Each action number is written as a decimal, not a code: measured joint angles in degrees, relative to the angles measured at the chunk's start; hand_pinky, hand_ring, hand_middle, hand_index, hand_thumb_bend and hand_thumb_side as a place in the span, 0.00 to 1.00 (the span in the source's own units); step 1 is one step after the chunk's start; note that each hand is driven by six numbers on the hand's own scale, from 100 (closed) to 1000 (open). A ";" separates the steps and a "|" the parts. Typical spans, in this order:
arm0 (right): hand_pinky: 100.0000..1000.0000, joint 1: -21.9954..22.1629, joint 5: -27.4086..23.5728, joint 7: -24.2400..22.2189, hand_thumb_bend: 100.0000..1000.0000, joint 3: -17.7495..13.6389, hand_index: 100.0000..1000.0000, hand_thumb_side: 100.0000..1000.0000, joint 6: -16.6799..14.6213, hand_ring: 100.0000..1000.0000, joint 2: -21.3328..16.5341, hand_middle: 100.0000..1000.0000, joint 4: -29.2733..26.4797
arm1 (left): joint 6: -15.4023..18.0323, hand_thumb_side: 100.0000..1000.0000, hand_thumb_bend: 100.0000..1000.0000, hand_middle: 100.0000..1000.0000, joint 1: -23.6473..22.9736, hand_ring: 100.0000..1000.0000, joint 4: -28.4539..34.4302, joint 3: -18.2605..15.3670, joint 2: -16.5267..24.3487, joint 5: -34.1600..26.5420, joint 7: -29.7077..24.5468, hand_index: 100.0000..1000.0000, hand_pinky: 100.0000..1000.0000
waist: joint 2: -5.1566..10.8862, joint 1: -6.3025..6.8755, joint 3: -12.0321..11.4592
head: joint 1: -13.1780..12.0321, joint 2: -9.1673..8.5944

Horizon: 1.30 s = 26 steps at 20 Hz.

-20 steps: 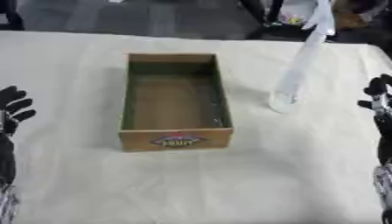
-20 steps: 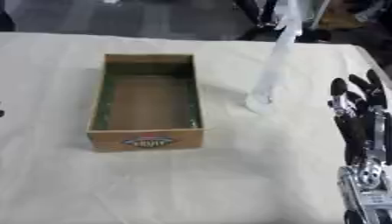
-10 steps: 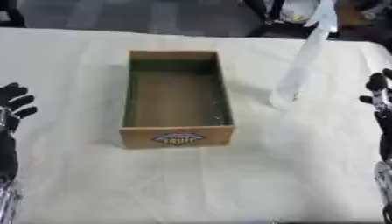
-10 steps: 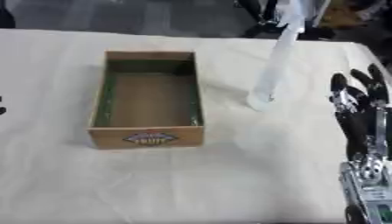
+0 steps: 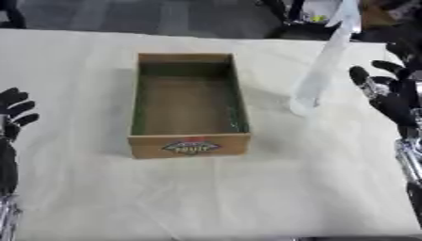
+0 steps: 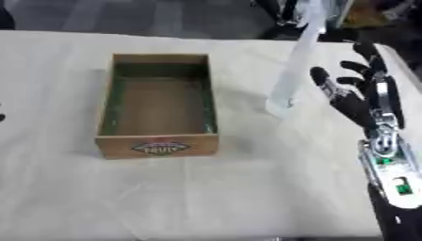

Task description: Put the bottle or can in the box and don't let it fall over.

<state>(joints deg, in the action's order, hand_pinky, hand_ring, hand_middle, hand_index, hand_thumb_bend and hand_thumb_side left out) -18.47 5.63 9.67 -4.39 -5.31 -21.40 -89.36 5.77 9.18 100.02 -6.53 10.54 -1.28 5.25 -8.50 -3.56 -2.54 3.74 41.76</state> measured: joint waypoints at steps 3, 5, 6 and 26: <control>0.66 -1.45 1.03 -0.79 0.68 0.50 1.00 0.48 0.10 0.82 -0.42 0.93 2.47 | -0.02 0.82 0.22 0.70 0.00 0.75 0.01 0.01 0.00 -0.02 -0.04 0.80 0.72 | 0.01 0.00 -0.02 | 0.16 0.00; 0.66 -2.46 1.40 -0.81 0.67 0.63 1.00 0.49 0.04 0.82 -0.54 0.93 4.00 | -0.02 0.82 0.22 0.70 0.00 0.75 0.03 0.01 0.00 -0.04 -0.08 0.80 0.73 | 0.02 0.00 -0.04 | 0.21 0.00; 0.66 -2.99 1.59 -0.76 0.67 0.72 1.00 0.48 0.01 0.82 -0.55 0.93 4.72 | -0.01 0.82 0.22 0.70 0.00 0.75 0.04 0.01 0.00 -0.05 -0.11 0.80 0.73 | 0.04 0.00 -0.06 | 0.24 0.00; 0.65 -12.50 4.56 3.38 0.61 -0.17 1.00 0.48 -0.07 0.80 0.51 0.91 16.33 | -0.02 0.83 0.22 0.70 -0.01 0.75 0.28 0.33 -0.01 -0.19 -0.43 0.80 0.73 | 0.06 0.10 -0.75 | 0.70 -0.04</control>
<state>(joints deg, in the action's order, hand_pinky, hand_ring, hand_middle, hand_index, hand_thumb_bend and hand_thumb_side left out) -30.97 10.20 13.05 -4.56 -5.37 -20.89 -73.03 5.75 9.18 100.30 -6.20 10.53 -1.47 4.82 -8.44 -3.46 -3.29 4.44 41.72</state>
